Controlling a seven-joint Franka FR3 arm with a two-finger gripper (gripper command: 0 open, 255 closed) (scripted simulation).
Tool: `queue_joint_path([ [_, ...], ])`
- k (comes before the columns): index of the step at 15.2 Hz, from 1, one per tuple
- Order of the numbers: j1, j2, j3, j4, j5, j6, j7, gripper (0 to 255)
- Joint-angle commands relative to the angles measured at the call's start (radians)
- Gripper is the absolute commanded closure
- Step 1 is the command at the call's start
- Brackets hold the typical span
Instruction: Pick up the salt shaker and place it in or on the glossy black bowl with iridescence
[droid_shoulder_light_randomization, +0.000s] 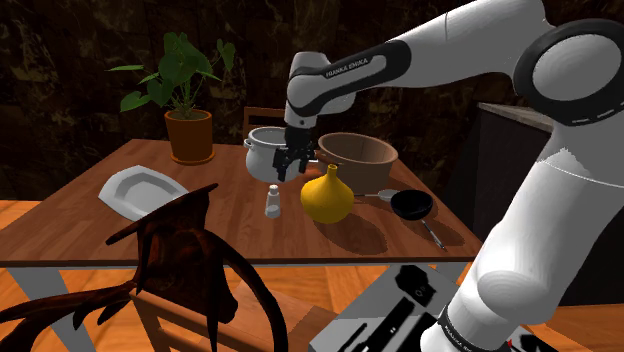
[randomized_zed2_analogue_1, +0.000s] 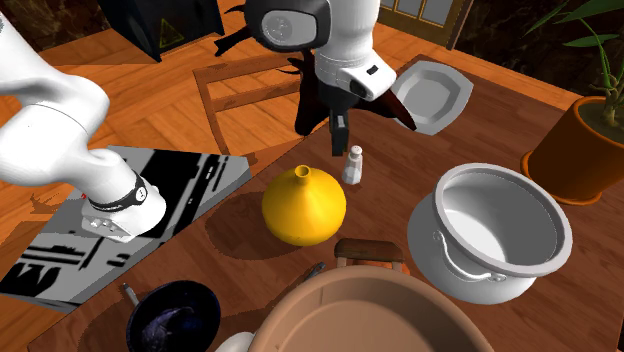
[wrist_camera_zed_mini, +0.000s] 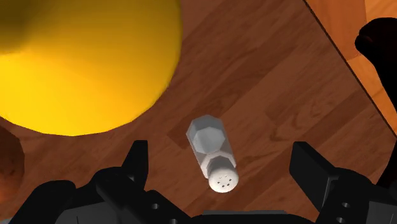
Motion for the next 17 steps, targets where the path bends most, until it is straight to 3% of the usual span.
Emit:
queue_joint_path([
  [1, 0.003, 0.084, 0.003, 0.064, 0.007, 0.015, -0.008, 0],
  [4, 0.008, 0.177, 0.009, 0.143, 0.014, 0.024, -0.014, 0],
  [11, 0.013, 0.22, 0.012, 0.094, 0.015, 0.115, -0.014, 0],
  [17, 0.013, 0.22, 0.012, 0.094, 0.015, 0.115, -0.014, 0],
])
